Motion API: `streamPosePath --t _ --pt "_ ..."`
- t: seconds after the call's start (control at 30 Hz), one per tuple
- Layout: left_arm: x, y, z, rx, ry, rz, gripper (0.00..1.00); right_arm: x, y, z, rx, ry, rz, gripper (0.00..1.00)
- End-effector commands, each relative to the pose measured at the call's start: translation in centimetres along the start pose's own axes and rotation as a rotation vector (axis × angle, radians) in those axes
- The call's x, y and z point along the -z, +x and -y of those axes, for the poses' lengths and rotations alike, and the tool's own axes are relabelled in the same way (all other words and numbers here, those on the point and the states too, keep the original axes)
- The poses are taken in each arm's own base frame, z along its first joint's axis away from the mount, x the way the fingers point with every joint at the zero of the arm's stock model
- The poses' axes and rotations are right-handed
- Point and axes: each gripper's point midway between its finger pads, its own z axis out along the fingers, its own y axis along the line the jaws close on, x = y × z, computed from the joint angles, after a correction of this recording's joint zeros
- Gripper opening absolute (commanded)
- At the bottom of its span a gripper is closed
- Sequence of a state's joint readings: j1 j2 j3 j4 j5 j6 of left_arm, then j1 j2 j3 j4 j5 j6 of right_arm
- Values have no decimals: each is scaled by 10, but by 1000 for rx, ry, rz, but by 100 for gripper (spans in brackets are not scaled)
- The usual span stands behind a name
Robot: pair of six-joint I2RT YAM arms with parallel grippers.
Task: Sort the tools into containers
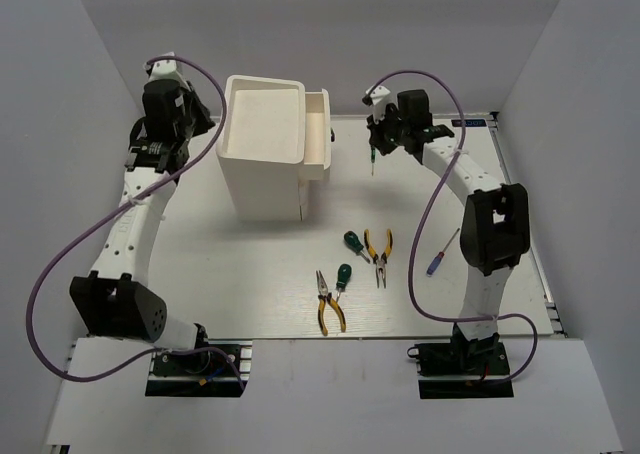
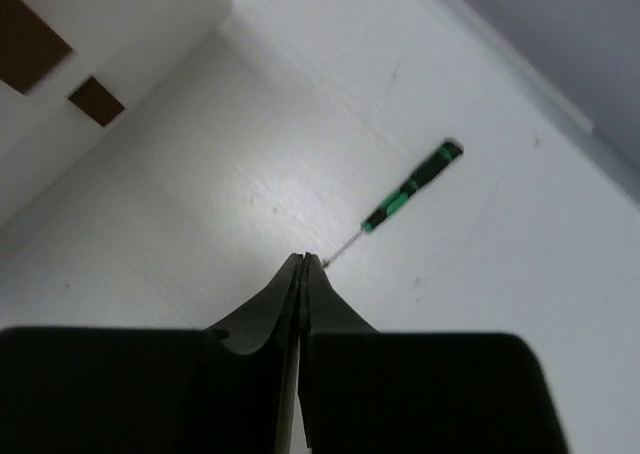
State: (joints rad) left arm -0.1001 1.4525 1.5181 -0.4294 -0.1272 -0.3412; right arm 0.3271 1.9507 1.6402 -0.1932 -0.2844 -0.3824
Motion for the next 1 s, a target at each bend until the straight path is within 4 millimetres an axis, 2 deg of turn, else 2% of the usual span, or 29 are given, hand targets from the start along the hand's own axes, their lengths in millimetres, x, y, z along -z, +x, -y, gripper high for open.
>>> streamPosePath --t 0.0,0.03,0.07,0.1,0.13,0.17,0.2,0.23,0.27,0.3,0.33,0.37,0.4,0.47,0.5,0.57,0.63,0.77,0.8,0.97 --pt "36 -43 4 -48 16 108 0 24 32 4 -126 30 -181 0" --pt "42 -39 15 -53 81 82 0 27 39 -2 -142 -11 -220 0" --pt "48 -29 19 -86 118 38 0 28 32 -11 -148 -84 -219 0" --pt "53 -20 24 -102 163 3 0 47 59 -48 -219 -229 -354 0" --pt "67 8 46 -119 319 -79 0 54 67 -56 -205 -270 -391 0" --pt "78 26 56 -133 397 -129 1 62 76 -67 -214 -301 -430 3" --pt "89 43 63 -132 456 -175 17 79 95 -79 -244 -322 -522 9" --pt "98 79 67 -117 539 -278 25 97 105 -89 -295 -299 -562 21" --pt "118 97 73 -108 572 -336 34 106 128 -96 -305 -284 -631 25" --pt "127 111 73 -96 574 -378 45 114 139 -93 -312 -226 -675 28" --pt "134 132 69 -87 569 -434 63 125 140 -97 -305 -201 -667 33" --pt "145 144 68 -86 563 -471 71 131 152 -98 -340 -163 -711 45" --pt "156 144 71 -69 576 -463 75 135 155 -101 -347 -157 -721 48" --pt "164 169 70 -50 578 -542 78 144 170 -113 -402 -139 -770 49" --pt "171 177 75 -54 597 -562 78 144 175 -117 -417 -140 -784 51" --pt "173 195 68 -71 567 -598 78 141 191 -131 -482 -130 -835 53" --pt "176 205 68 -84 557 -612 78 136 192 -138 -521 -117 -850 56" --pt "175 229 70 -86 546 -646 80 115 199 -146 -583 -98 -858 56" --pt "173 242 68 -87 534 -671 80 112 201 -148 -589 -94 -865 56" --pt "171 260 81 -91 505 -685 80 95 210 -149 -601 8 -890 55"
